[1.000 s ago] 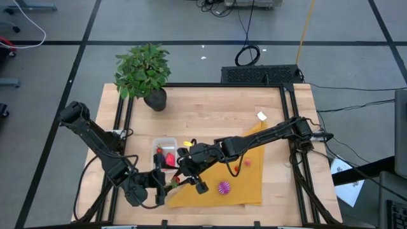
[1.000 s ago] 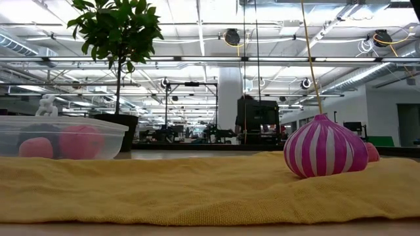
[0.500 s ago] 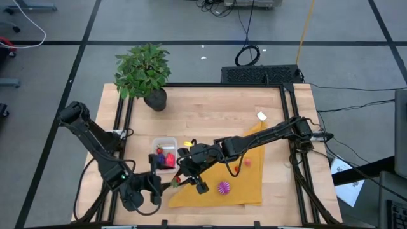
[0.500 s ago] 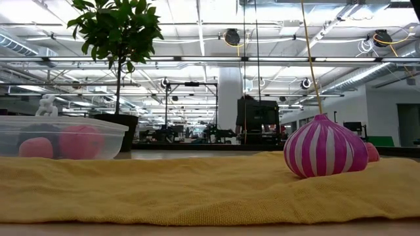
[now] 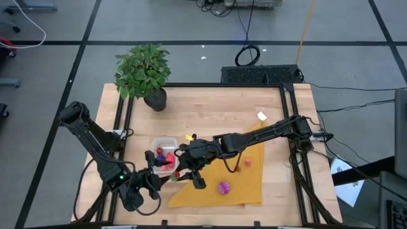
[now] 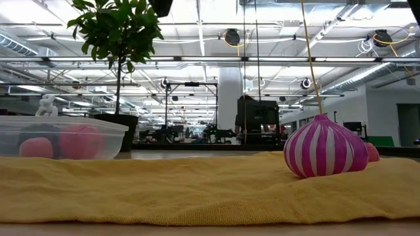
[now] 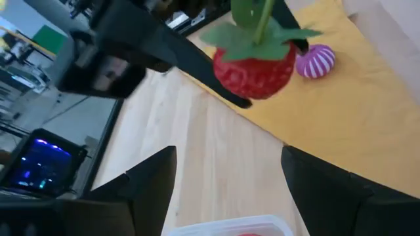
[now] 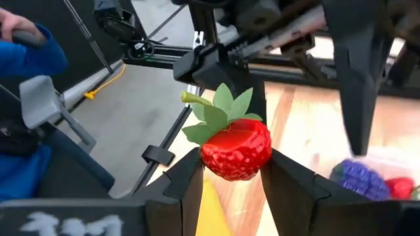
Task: Pick and placing Produce into tupperware
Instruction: Put the left red strawberry into the transparent bin
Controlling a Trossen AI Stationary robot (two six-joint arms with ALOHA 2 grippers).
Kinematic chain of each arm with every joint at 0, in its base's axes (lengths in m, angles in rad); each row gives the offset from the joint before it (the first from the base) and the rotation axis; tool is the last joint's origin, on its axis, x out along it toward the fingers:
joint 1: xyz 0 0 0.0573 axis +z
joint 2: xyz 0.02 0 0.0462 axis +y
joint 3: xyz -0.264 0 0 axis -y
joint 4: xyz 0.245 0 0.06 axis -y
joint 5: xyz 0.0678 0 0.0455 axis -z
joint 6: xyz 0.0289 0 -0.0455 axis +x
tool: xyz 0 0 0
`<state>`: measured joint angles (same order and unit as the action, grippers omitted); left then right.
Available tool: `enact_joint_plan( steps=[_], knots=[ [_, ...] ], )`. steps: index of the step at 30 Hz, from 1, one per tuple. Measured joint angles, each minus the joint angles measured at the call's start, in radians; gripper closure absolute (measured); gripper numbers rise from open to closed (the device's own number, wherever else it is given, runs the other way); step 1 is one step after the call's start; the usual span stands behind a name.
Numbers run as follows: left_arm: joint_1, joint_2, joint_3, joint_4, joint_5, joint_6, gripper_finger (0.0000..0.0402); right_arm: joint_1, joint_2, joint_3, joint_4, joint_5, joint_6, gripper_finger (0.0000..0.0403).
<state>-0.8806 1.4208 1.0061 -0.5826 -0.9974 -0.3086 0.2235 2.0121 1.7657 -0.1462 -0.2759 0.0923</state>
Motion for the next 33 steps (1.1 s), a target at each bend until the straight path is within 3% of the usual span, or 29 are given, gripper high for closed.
enact_joint_plan(
  steps=[14, 22, 33],
  knots=[
    [-0.003, 0.000, 0.000, 0.032, -0.044, 0.088, 0.0121, -0.045, 0.001, -0.072, 0.131, -0.071, 0.159, 0.0269],
    [-0.012, 0.000, 0.000, 0.132, -0.066, 0.251, 0.0121, -0.057, 0.001, -0.072, 0.128, -0.096, 0.229, 0.0269],
    [-0.012, 0.000, 0.000, 0.147, -0.060, 0.265, 0.0121, -0.060, 0.001, -0.072, 0.178, -0.098, 0.270, 0.0269]
  ],
)
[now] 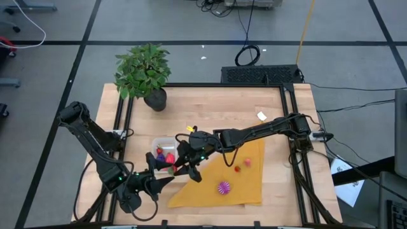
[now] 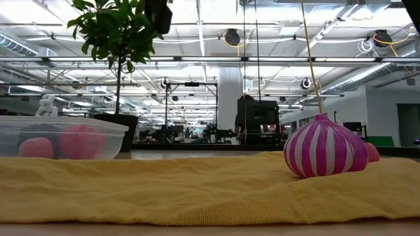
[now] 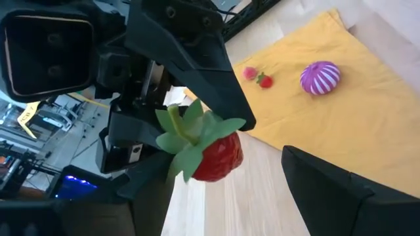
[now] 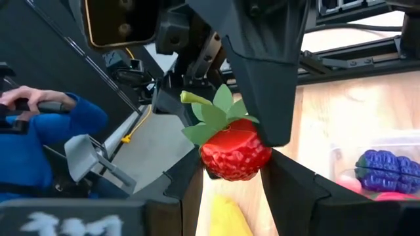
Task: Pick and placing Produce into tupperware
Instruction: Put the left red strawberry into the transparent bin
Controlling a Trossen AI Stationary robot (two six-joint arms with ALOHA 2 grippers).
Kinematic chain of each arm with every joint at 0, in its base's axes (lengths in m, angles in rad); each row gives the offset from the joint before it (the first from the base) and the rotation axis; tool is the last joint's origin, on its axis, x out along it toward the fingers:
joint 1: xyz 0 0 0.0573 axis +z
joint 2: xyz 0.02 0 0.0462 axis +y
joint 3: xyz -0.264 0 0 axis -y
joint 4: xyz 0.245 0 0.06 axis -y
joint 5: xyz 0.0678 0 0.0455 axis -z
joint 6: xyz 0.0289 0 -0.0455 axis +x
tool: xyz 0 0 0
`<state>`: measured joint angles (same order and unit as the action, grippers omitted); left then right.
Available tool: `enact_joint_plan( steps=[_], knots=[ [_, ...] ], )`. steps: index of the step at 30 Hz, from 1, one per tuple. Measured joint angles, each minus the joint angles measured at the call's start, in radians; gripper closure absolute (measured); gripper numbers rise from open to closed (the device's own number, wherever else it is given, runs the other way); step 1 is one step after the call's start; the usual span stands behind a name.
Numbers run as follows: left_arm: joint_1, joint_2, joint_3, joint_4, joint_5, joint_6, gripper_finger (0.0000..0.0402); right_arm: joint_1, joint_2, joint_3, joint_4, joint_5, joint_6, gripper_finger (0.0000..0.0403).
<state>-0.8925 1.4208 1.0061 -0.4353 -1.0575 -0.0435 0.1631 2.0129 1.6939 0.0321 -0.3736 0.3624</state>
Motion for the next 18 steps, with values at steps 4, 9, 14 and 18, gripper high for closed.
enact_joint_plan(
  steps=[4, 9, 14, 18],
  knots=[
    [0.002, 0.000, 0.000, 0.040, 0.000, 0.053, 0.0121, 0.001, 0.000, 0.000, 0.004, -0.002, 0.016, 0.0269],
    [0.002, 0.000, 0.000, 0.087, -0.009, 0.115, 0.0121, 0.000, 0.000, 0.000, 0.004, 0.000, 0.018, 0.0269],
    [0.013, 0.000, 0.000, 0.089, -0.017, 0.117, 0.0121, 0.000, 0.000, 0.000, 0.004, 0.000, 0.017, 0.0269],
    [0.032, 0.000, 0.000, 0.089, -0.016, 0.117, 0.0121, 0.002, 0.000, 0.000, 0.004, 0.000, 0.016, 0.0269]
  ],
)
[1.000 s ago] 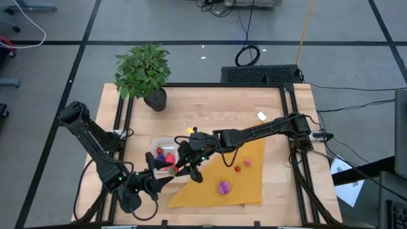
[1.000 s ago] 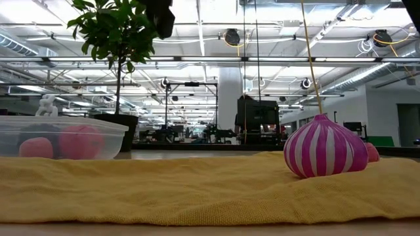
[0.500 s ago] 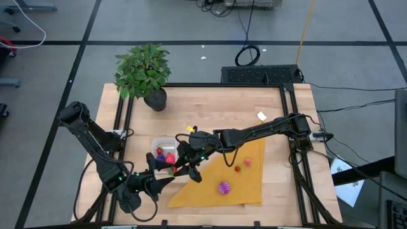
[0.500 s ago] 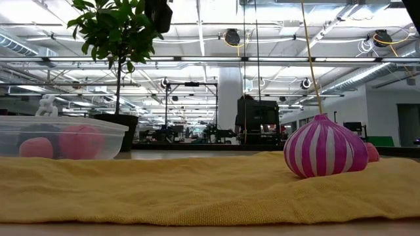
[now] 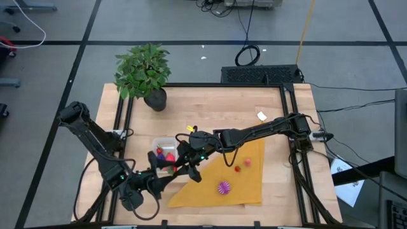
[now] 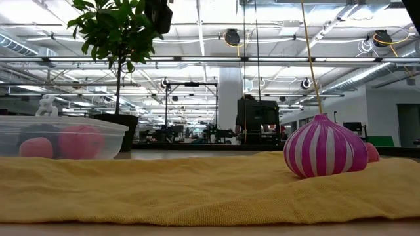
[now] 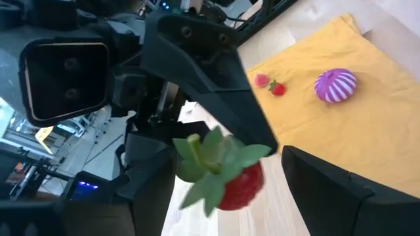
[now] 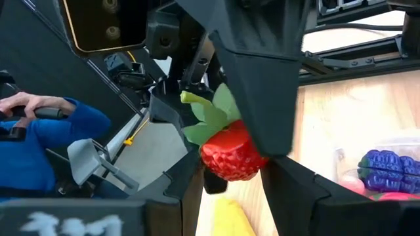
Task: Pick and placing Produce into tupperware
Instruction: Put the left red strawberry into the transparent bin
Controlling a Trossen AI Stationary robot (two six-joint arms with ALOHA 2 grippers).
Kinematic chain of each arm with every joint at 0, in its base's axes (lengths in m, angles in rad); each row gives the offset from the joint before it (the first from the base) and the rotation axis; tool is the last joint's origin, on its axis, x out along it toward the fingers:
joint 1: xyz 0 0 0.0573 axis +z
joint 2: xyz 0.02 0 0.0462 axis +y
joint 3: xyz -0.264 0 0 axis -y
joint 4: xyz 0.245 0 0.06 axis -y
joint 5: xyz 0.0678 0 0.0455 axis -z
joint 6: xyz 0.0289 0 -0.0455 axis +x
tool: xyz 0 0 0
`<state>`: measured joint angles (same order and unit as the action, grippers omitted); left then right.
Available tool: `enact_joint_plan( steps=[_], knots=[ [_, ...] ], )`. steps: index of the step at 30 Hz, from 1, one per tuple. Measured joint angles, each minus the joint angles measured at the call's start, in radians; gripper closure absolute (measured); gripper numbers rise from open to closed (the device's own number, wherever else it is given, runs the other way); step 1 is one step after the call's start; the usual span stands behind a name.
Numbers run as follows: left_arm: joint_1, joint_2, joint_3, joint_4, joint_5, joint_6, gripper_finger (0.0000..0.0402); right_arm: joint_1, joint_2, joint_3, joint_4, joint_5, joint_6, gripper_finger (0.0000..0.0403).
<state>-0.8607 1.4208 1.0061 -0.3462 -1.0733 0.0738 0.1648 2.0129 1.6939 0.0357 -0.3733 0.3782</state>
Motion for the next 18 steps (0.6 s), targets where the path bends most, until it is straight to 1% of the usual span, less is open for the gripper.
enact_joint_plan(
  steps=[3, 11, 14, 16, 18],
  knots=[
    [0.014, 0.000, 0.000, 0.000, 0.002, -0.002, 0.0121, 0.002, 0.000, 0.000, -0.001, 0.000, 0.000, 0.0269],
    [0.037, 0.000, 0.000, -0.001, 0.050, -0.009, 0.0122, 0.002, 0.000, 0.000, -0.003, -0.002, 0.000, 0.0269],
    [0.038, 0.000, 0.000, -0.003, 0.051, -0.008, 0.0123, 0.002, 0.000, 0.000, -0.002, -0.023, 0.000, 0.0269],
    [0.038, 0.000, 0.000, -0.003, 0.051, -0.008, 0.0131, 0.003, 0.000, 0.000, -0.002, -0.023, 0.000, 0.0269],
    [0.037, 0.000, 0.000, -0.004, 0.051, -0.008, 0.0148, 0.003, 0.000, 0.000, -0.002, -0.023, 0.000, 0.0269]
  ],
)
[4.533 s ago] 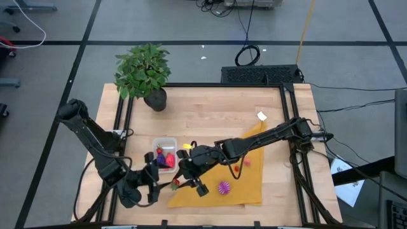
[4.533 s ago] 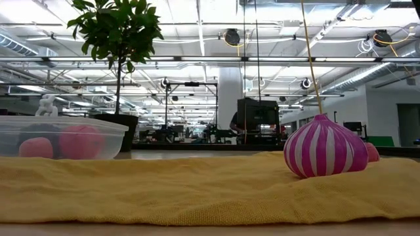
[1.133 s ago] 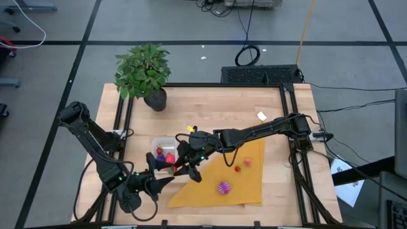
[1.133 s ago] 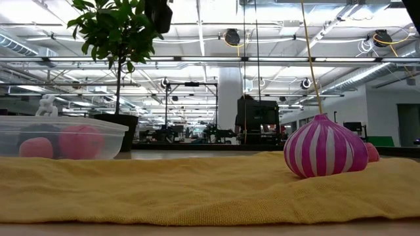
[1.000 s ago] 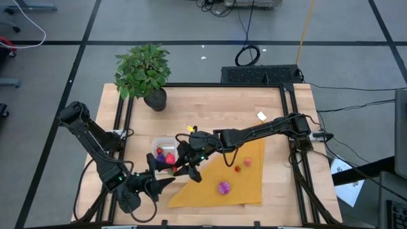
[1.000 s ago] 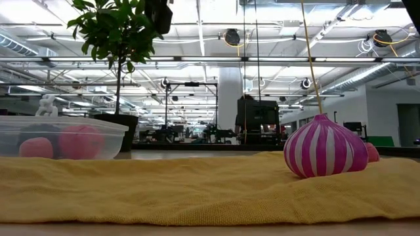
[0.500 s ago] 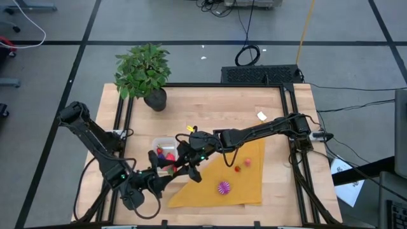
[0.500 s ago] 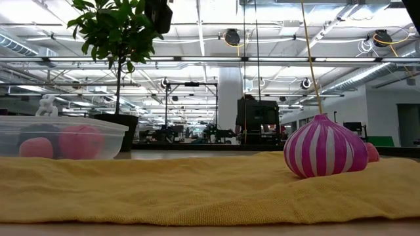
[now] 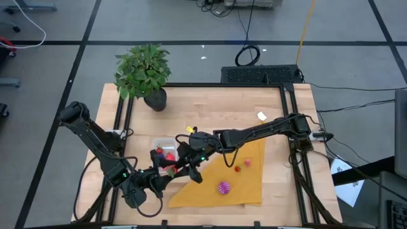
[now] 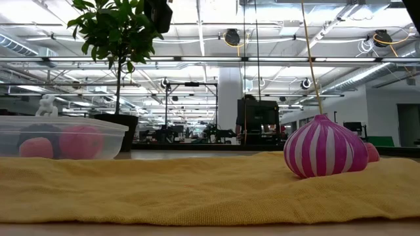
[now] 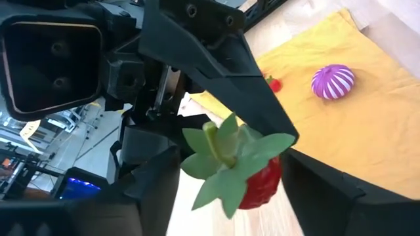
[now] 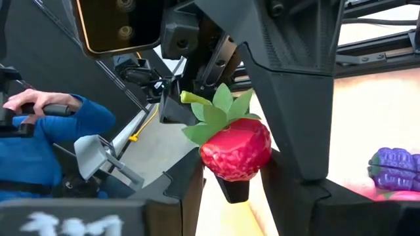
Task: Pick and placing Produce into tupperware
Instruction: Put the left red strawberry into the transparent bin
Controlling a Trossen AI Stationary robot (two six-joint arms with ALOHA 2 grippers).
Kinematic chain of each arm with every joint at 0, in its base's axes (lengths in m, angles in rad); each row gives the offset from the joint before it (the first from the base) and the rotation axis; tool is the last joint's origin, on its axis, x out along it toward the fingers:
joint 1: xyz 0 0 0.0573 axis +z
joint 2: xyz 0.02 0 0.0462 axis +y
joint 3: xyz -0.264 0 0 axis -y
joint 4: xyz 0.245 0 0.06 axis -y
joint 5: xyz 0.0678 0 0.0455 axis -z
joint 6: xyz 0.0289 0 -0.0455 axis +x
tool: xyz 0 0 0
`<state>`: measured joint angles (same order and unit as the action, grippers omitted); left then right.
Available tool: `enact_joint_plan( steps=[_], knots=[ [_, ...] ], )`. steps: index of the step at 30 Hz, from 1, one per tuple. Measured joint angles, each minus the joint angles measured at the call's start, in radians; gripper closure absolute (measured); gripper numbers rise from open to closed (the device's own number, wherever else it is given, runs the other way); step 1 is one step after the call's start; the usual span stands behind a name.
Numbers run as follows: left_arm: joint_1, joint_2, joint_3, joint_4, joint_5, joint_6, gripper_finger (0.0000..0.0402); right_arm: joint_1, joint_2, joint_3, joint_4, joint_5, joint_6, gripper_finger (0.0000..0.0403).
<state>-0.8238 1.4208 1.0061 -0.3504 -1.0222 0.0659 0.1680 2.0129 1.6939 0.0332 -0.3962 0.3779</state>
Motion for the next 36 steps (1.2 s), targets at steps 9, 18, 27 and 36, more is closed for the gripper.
enact_joint_plan(
  steps=[9, 18, 27, 36],
  knots=[
    [0.000, 0.000, 0.000, 0.001, -0.003, -0.005, 0.0243, 0.001, 0.000, 0.000, -0.006, -0.001, 0.000, 0.0269],
    [0.000, 0.000, 0.000, 0.003, -0.003, -0.023, 0.0254, 0.001, 0.000, -0.001, -0.004, -0.001, -0.005, 0.0269],
    [-0.001, 0.000, 0.000, 0.004, -0.003, -0.042, 0.0260, 0.004, 0.000, -0.001, -0.002, 0.000, -0.004, 0.0269],
    [0.000, 0.000, 0.000, 0.004, -0.011, -0.043, 0.0249, 0.004, 0.000, -0.001, -0.002, 0.000, -0.004, 0.0269]
  ],
)
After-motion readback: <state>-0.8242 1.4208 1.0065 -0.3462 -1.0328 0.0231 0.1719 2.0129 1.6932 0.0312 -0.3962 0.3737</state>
